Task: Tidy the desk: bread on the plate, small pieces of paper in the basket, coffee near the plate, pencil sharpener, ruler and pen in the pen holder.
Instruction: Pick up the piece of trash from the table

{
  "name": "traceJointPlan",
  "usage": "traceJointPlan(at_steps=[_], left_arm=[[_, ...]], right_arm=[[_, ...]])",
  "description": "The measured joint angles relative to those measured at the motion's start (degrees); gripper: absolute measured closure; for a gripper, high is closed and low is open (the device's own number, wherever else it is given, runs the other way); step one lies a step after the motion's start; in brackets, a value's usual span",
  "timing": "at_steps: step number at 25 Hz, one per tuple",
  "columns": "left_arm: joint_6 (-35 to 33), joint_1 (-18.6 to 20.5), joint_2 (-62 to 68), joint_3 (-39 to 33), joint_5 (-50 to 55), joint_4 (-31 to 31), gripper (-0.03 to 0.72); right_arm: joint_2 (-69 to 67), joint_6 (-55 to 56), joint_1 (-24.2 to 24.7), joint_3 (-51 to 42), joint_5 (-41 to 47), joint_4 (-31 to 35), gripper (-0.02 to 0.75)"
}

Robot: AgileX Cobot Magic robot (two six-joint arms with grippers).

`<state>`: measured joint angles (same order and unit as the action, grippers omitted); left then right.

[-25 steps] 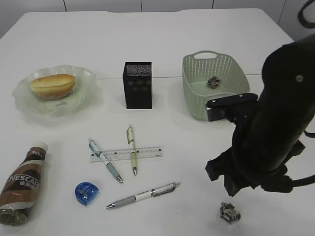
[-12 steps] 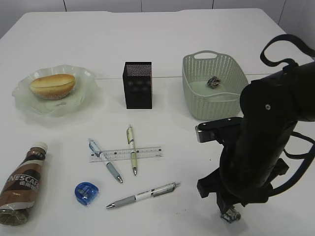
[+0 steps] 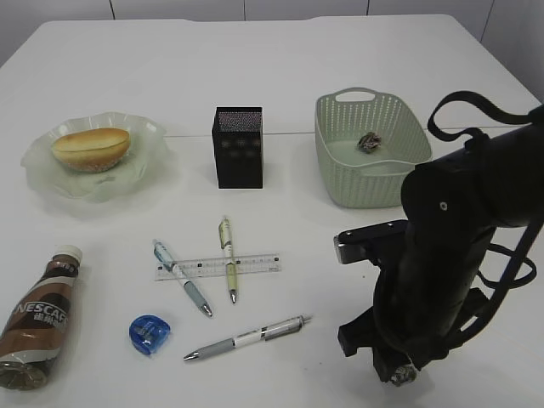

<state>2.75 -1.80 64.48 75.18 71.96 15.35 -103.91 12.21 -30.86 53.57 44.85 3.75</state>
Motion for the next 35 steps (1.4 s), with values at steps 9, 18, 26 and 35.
traceJointPlan(at_steps=[9,18,26,35], left_arm=[[0.0,0.0,0.0,0.0,0.0,0.09,0.129],[0.0,0.0,0.0,0.0,0.0,0.11,0.129],[0.1,0.0,0.0,0.0,0.0,0.21,0.129],[0.1,0.0,0.0,0.0,0.0,0.21,0.129]], right_arm=[[-0.72,-0.08,0.0,0.0,-2.21,-0.52,0.405],[-1.49,-0.08,0.0,0.0,-2.3,-1.03,0.405],[-2.65,-0.08,0.0,0.0,-2.34,-1.12,0.405],[-2.65,-0.08,0.0,0.0,-2.34,-1.16,0.487]])
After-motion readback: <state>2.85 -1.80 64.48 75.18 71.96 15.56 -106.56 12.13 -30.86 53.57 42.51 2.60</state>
